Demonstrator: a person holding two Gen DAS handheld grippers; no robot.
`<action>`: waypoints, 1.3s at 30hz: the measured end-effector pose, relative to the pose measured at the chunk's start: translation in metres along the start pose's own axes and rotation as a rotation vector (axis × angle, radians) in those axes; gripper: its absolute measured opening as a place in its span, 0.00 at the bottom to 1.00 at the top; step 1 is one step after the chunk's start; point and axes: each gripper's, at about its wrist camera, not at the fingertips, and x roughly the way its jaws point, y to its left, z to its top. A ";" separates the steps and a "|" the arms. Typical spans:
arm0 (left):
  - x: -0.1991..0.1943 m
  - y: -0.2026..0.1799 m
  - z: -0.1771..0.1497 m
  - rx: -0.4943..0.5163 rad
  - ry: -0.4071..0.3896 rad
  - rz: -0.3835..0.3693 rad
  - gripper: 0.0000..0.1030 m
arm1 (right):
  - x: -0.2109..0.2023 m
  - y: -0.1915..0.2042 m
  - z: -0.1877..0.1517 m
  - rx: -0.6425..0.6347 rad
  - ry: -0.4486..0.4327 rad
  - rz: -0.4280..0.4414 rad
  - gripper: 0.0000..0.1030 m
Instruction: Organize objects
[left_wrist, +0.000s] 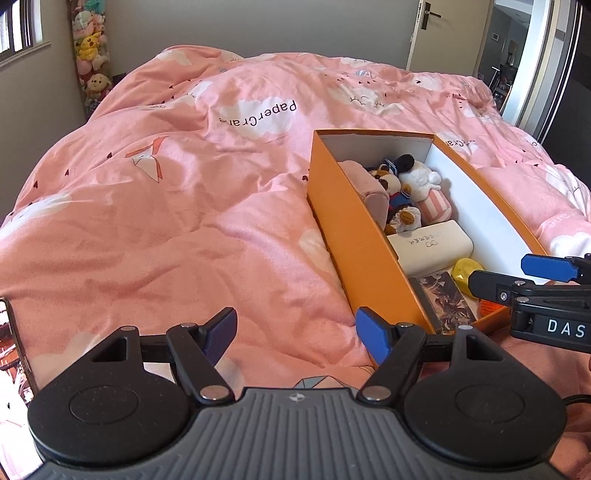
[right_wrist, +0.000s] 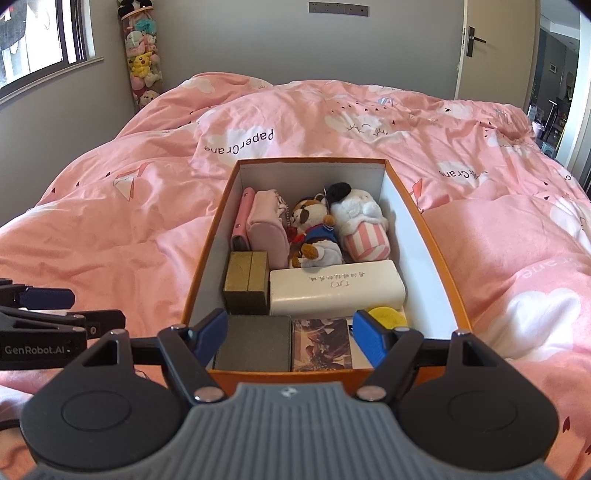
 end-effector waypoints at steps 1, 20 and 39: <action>0.000 0.000 0.000 -0.001 -0.001 0.001 0.83 | 0.000 0.000 0.000 0.001 0.000 -0.001 0.74; -0.006 -0.002 0.000 0.006 -0.005 0.025 0.81 | -0.002 0.001 -0.004 0.012 0.018 0.013 0.74; -0.005 -0.001 0.001 0.007 -0.006 0.029 0.81 | -0.001 -0.001 -0.003 0.021 0.022 0.011 0.75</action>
